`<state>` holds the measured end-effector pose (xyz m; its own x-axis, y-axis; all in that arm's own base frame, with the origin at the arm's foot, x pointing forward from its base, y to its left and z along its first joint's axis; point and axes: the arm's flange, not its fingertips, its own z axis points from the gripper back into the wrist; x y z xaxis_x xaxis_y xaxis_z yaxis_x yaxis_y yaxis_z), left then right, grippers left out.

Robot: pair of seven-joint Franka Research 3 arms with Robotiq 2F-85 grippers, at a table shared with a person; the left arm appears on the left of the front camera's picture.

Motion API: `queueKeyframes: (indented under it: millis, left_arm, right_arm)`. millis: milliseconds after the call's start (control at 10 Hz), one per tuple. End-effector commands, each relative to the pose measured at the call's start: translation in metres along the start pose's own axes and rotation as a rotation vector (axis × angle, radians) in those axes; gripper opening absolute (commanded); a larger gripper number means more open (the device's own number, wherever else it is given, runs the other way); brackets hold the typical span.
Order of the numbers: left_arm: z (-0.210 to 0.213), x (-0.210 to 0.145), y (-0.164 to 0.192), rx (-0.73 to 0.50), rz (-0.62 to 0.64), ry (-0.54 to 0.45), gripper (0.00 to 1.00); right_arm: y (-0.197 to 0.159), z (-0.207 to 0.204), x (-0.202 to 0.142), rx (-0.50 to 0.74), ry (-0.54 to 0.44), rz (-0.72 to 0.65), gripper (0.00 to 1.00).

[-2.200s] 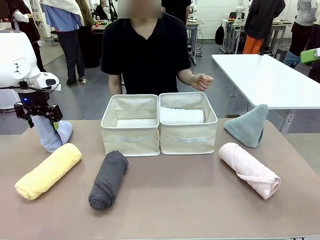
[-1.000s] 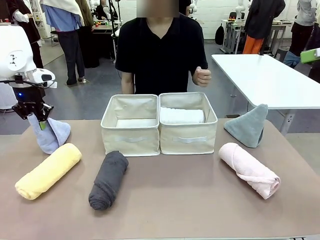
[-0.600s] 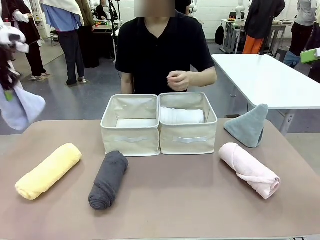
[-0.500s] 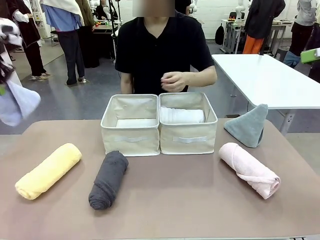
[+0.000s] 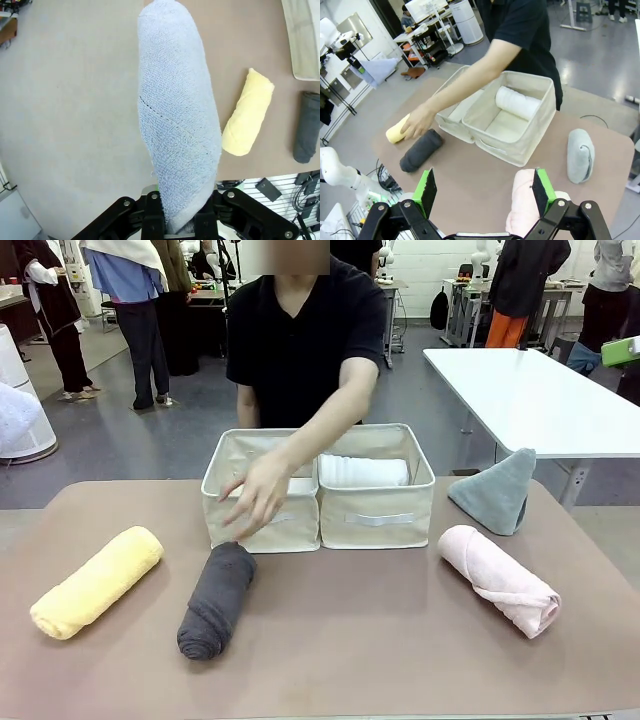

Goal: Sort the towels based on their folding style.
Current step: Pick up one triangle-folded towel and place it in the left Fabric basket.

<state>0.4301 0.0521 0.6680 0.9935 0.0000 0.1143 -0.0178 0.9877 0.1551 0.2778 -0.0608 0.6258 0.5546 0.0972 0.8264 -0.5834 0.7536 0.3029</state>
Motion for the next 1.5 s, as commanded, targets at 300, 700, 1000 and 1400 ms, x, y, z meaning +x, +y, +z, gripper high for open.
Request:
queueKeyframes:
  millis: [300,700,1000,1400]
  left_arm:
    - [0.000,0.004,-0.003,0.003,-0.007,-0.010,0.00]
    - [0.004,0.010,0.000,-0.055,-0.188,0.010,0.19]
    - [0.024,0.006,-0.055,-0.079,-0.589,0.031,0.19]
    - [0.031,0.007,-0.124,0.001,-0.780,0.010,0.19]
  right_arm:
    - [0.000,-0.002,-0.001,0.028,-0.005,0.012,1.00]
    - [0.000,-0.002,-0.001,0.028,-0.005,0.012,1.00]
    - [0.000,-0.002,-0.001,0.028,-0.005,0.012,1.00]
    - [0.000,-0.002,-0.001,0.028,-0.005,0.012,1.00]
